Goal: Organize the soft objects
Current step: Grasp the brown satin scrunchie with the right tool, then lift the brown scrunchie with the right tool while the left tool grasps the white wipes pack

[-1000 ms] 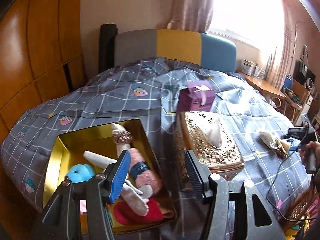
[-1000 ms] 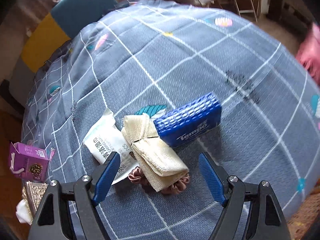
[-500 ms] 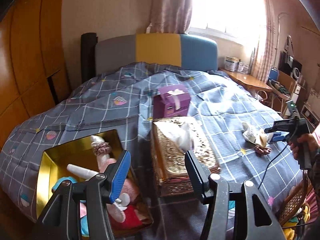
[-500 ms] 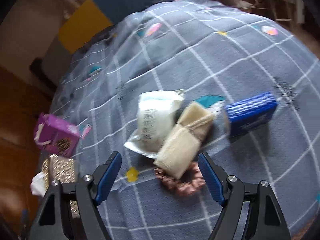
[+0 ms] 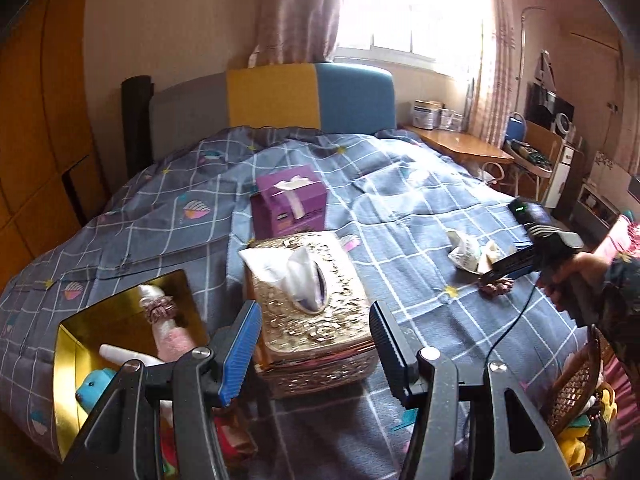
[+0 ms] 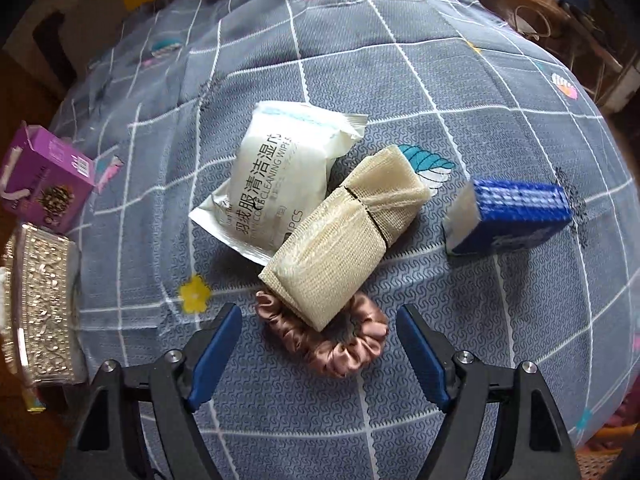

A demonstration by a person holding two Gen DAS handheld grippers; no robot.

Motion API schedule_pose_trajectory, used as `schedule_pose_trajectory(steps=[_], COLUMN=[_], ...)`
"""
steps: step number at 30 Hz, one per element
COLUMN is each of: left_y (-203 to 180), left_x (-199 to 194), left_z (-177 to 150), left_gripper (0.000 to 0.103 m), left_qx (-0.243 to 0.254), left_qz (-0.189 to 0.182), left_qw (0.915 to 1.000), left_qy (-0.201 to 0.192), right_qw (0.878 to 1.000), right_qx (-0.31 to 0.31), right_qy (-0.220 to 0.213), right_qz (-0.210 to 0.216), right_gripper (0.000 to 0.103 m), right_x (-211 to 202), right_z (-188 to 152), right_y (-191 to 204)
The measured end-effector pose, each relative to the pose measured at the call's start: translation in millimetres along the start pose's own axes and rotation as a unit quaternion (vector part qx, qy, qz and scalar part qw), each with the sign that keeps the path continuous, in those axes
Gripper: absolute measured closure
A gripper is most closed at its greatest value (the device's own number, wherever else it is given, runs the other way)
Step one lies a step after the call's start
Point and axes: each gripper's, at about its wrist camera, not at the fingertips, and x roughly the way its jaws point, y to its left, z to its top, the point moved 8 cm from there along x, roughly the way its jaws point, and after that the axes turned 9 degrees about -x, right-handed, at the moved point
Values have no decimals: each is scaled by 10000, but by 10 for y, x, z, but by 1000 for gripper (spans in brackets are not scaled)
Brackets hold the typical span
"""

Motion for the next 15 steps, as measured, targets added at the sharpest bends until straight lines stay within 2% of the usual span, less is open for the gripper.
schedule_pose_trajectory(steps=[2, 3, 4, 5, 6, 8, 11, 15], left_y=[-70, -107, -148, -191, -227, -293, -400, -553], left_x=[12, 15, 18, 18, 15, 13, 22, 31], left_z=[4, 3, 4, 4, 6, 16, 39, 98], left_gripper=[46, 46, 46, 46, 46, 46, 46, 46], left_qx=[39, 61, 100, 150, 196, 275, 359, 499], left_qz=[-91, -125, -156, -190, -229, -299, -402, -503], left_qw=[9999, 9999, 9998, 9997, 9995, 9992, 9985, 9975], left_qy=[25, 34, 38, 36, 32, 19, 28, 19], right_qw=[9994, 9989, 9984, 9981, 9973, 9938, 9892, 9905], right_qx=[-245, -328, -397, -453, -574, -932, -1343, -1359], right_qy=[220, 281, 312, 334, 383, 583, 573, 150], right_qz=[-121, -187, -237, -248, -252, -176, -107, 154], right_gripper=[35, 47, 66, 73, 84, 87, 88, 89], right_x=[83, 108, 124, 127, 117, 110, 27, -214], right_z=[-14, -22, -25, -34, -57, -162, -304, -355], right_y=[48, 63, 75, 93, 130, 253, 389, 458])
